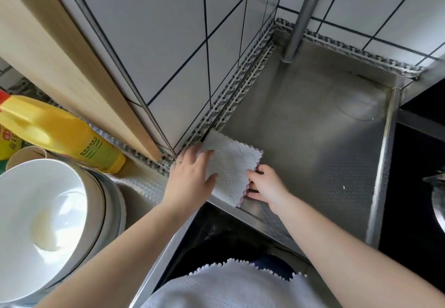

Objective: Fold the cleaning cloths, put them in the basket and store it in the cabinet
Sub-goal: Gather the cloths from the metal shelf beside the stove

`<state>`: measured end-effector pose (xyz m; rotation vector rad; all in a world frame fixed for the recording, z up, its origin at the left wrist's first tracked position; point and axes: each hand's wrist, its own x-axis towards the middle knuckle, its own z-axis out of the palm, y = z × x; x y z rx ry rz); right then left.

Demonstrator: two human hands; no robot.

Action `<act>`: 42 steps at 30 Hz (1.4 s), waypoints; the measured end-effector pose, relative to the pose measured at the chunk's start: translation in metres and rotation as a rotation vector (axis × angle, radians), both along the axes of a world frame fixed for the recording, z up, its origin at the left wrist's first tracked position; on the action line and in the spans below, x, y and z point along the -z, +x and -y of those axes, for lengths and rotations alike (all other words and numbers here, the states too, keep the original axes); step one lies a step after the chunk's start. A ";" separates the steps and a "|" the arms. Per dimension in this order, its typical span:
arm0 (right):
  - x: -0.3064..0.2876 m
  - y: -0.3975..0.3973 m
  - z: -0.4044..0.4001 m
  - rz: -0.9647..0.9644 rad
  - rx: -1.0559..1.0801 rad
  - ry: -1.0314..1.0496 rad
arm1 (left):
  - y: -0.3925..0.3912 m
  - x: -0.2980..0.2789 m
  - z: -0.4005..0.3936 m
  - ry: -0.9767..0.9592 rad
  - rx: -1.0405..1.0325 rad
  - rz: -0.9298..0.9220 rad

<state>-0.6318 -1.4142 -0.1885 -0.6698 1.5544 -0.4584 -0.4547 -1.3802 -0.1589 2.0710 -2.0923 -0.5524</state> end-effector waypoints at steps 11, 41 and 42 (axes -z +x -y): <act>0.008 0.017 -0.010 -0.804 -0.808 -0.665 | -0.014 0.050 0.029 -0.058 0.388 0.228; 0.025 0.012 -0.016 0.084 0.262 -0.133 | -0.004 0.040 0.027 0.035 0.048 -0.169; 0.027 0.013 -0.015 0.128 0.324 -0.085 | -0.004 0.040 0.027 0.032 0.037 -0.185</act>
